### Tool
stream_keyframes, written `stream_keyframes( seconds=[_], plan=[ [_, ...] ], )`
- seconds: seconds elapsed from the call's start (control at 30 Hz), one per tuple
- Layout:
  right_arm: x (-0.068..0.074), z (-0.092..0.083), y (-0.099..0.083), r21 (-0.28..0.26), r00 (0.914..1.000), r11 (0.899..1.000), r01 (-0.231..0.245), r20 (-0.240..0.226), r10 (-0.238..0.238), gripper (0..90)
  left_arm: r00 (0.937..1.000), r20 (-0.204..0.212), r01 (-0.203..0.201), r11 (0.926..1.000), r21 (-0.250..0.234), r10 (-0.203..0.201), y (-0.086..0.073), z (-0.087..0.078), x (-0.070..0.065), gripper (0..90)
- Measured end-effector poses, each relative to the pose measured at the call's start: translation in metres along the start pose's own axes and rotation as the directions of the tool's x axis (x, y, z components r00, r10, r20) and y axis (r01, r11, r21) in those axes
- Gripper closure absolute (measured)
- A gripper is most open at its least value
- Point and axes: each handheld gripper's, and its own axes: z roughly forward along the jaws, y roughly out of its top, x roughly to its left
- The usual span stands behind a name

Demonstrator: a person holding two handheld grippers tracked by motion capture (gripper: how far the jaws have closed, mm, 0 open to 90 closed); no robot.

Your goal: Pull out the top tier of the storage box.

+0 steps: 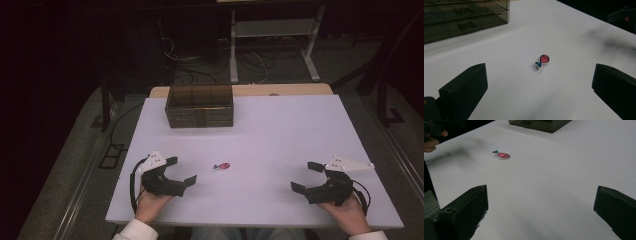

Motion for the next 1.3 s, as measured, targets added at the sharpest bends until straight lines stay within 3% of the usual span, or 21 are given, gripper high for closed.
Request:
stream_keyframes(
  seconds=[0.7,1.3],
  plan=[
    [0.001,-0.001,0.000,0.003,0.9999,1.000,0.013,0.001,-0.013,0.0,1.0000,-0.007,0.002,0.9984,0.056,-0.002,0.009,0.001,0.001,0.1],
    [0.001,-0.003,0.000,0.000,0.9998,1.000,0.017,0.013,-0.017,0.0,0.9992,-0.004,0.040,0.9942,0.100,-0.039,0.023,0.001,0.004,0.1]
  ],
)
